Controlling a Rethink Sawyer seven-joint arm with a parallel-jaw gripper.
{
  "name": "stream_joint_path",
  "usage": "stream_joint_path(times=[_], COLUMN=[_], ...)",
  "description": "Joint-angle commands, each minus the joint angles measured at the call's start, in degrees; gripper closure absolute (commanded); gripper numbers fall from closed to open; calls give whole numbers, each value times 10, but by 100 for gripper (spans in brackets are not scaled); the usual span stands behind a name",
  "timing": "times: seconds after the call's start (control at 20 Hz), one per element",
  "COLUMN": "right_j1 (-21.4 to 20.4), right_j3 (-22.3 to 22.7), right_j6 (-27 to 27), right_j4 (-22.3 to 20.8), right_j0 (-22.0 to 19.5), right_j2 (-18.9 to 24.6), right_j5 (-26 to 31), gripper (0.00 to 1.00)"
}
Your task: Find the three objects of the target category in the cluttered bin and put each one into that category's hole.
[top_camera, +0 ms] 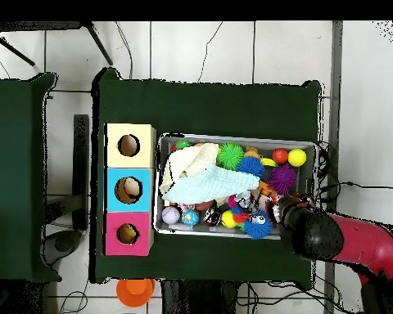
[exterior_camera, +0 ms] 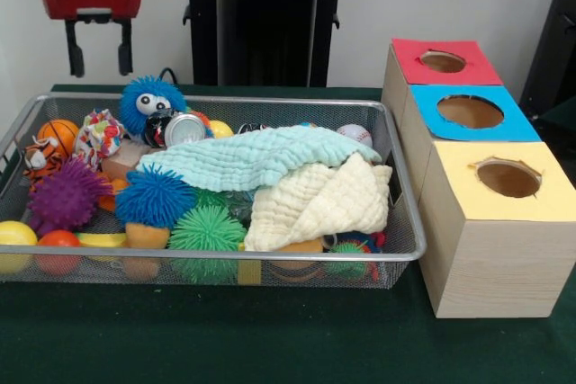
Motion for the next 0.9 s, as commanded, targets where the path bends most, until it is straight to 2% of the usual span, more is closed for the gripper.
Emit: stream_joint_path(times=[0.05, 0.15, 0.55, 0.9], right_j1=[57, 65, 95, 129], right_j3=[-95, -112, -208, -275], right_j6=[-212, -225, -383, -430], right_j4=[-47, -61, -139, -172], right_j0=[-17, -19, -21, -16], right_j2=[111, 118, 136, 139], right_j5=[109, 122, 246, 259], gripper=[0, 0, 0, 0])
